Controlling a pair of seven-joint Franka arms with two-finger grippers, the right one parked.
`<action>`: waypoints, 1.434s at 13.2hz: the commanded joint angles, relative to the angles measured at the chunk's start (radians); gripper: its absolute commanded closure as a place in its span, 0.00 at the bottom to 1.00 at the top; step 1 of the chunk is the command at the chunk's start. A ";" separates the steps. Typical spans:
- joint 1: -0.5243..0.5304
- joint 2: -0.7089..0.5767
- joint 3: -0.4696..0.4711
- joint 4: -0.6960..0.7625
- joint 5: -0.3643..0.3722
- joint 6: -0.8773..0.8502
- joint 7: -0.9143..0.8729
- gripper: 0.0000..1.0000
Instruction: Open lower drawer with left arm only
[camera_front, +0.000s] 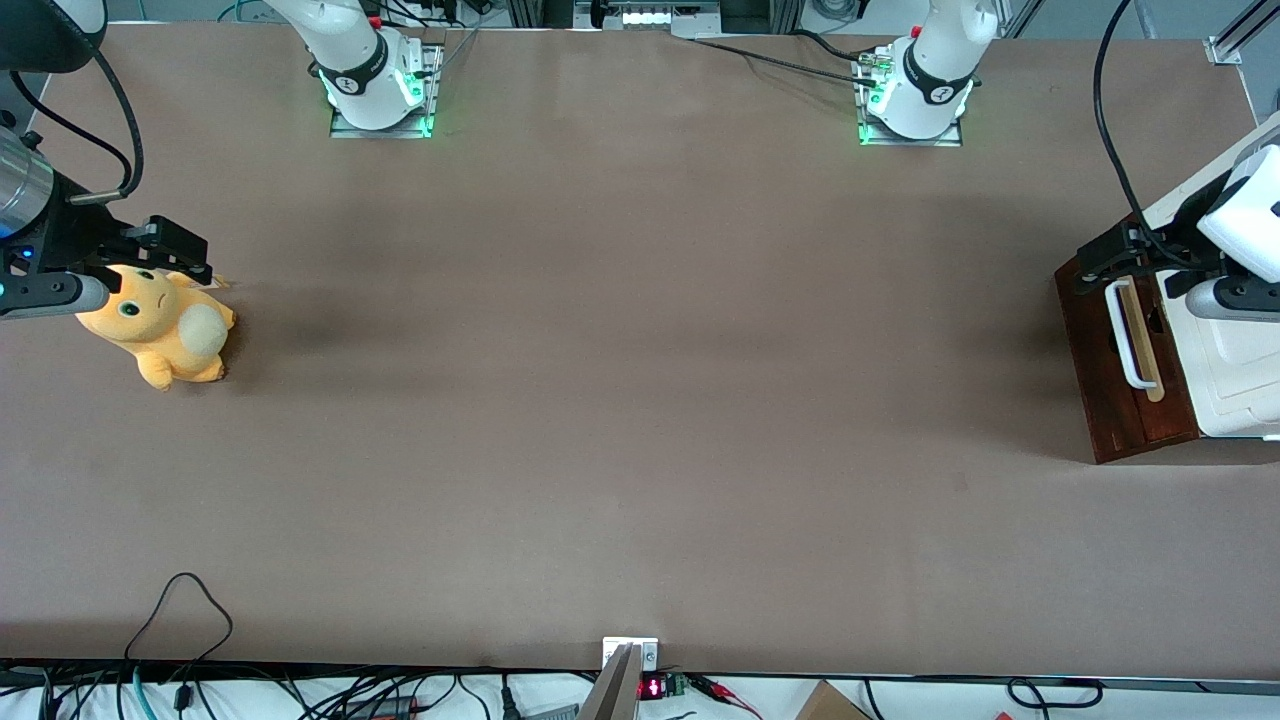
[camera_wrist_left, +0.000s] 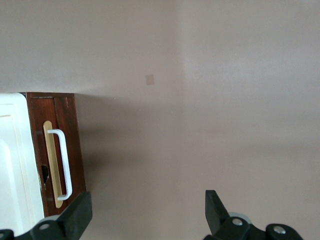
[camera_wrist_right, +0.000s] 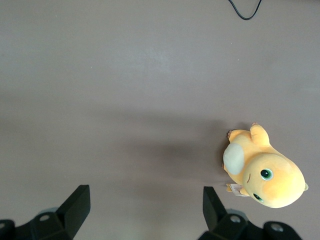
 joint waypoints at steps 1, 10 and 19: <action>0.001 -0.009 -0.005 0.007 -0.003 -0.034 -0.004 0.00; 0.000 0.014 0.001 0.012 -0.002 -0.039 -0.020 0.00; -0.003 0.087 0.003 -0.005 0.075 -0.042 -0.036 0.00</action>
